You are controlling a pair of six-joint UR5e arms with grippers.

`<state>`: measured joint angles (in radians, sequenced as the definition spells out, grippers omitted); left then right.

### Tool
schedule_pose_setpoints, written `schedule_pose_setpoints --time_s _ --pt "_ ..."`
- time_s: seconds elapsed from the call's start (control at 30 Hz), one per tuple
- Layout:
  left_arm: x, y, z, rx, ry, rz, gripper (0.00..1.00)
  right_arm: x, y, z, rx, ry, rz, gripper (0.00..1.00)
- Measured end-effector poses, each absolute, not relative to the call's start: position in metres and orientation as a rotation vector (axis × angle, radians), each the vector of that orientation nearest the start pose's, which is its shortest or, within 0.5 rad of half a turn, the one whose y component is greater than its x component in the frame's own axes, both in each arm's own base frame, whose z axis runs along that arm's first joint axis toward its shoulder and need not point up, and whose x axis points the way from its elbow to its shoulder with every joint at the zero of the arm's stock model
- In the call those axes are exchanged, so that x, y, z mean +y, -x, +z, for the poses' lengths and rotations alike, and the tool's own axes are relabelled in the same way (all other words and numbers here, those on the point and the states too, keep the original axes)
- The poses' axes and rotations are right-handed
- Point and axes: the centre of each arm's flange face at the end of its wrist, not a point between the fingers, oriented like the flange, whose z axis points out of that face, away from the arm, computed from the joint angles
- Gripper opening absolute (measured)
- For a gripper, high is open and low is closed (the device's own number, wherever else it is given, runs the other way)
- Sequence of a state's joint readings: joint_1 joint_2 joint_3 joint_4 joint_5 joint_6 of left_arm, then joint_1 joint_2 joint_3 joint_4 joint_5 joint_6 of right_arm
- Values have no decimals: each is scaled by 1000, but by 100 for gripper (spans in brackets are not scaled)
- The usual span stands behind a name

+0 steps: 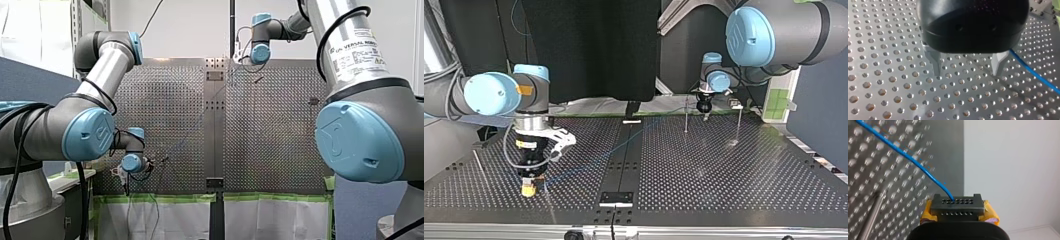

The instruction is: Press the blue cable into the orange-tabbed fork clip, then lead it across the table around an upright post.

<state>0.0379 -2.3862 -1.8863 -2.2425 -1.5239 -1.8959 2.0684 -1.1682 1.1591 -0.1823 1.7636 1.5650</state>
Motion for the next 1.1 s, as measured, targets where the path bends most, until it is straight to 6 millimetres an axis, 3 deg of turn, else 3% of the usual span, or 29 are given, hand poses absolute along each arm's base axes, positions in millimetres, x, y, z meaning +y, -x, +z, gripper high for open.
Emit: schedule_pose_setpoints --time_s 1.1 --pt "-117 -556 -20 1778 295 -250 100 -589 -345 463 -1065 -1209 1403 1"
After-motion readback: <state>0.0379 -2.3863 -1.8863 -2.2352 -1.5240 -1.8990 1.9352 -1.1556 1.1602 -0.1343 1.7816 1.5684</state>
